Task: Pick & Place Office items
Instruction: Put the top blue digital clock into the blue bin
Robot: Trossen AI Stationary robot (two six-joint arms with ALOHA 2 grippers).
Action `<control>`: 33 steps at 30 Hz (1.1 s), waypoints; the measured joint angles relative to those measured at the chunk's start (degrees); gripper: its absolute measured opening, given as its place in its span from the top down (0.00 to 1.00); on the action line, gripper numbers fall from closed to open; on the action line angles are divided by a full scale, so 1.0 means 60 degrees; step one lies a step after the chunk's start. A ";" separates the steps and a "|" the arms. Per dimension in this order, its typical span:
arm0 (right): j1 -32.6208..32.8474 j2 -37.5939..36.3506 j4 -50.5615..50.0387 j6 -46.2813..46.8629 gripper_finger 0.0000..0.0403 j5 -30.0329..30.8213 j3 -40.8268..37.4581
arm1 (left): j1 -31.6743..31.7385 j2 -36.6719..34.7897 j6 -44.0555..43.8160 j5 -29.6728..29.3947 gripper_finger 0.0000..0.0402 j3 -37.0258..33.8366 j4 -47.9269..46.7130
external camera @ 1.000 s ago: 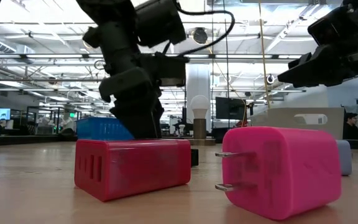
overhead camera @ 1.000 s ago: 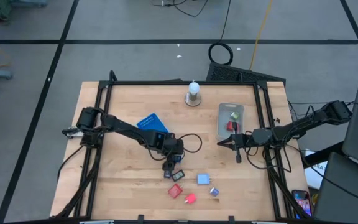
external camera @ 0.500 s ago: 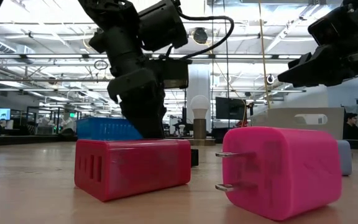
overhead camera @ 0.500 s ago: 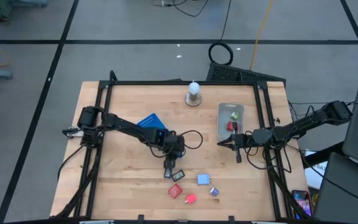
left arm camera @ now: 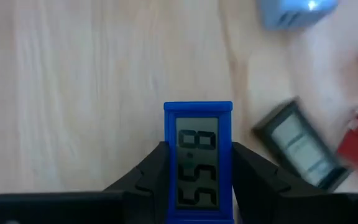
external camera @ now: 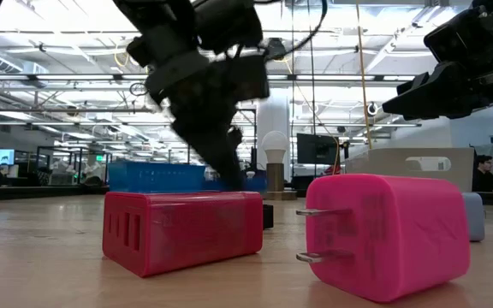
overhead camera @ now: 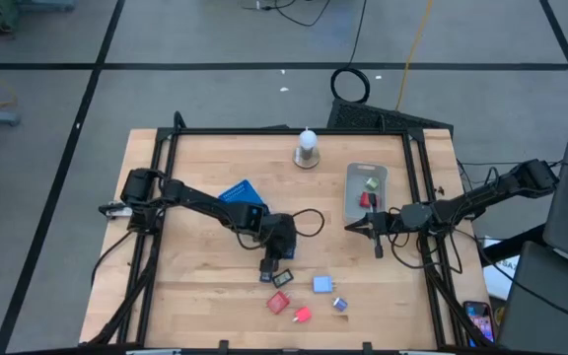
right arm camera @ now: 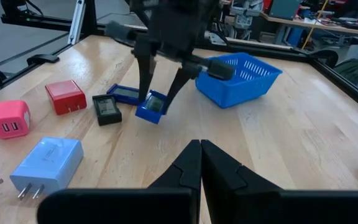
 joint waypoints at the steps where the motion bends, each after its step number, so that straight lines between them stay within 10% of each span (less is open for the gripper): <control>1: 0.0000 0.0000 0.0000 0.0000 1.00 -0.0001 0.0000 | -0.0013 -0.0089 0.0052 -0.0008 0.67 0.0025 0.0023; 20: 0.0002 -0.0002 -0.0029 0.0328 1.00 -0.0001 0.0000 | -0.0683 -0.5635 0.1440 -0.1889 0.67 -0.0138 -0.0529; 33: 0.0004 0.0000 0.0010 0.0331 1.00 -0.0001 0.0000 | -0.0603 -1.2168 0.1255 -0.4916 0.67 -0.4756 0.0195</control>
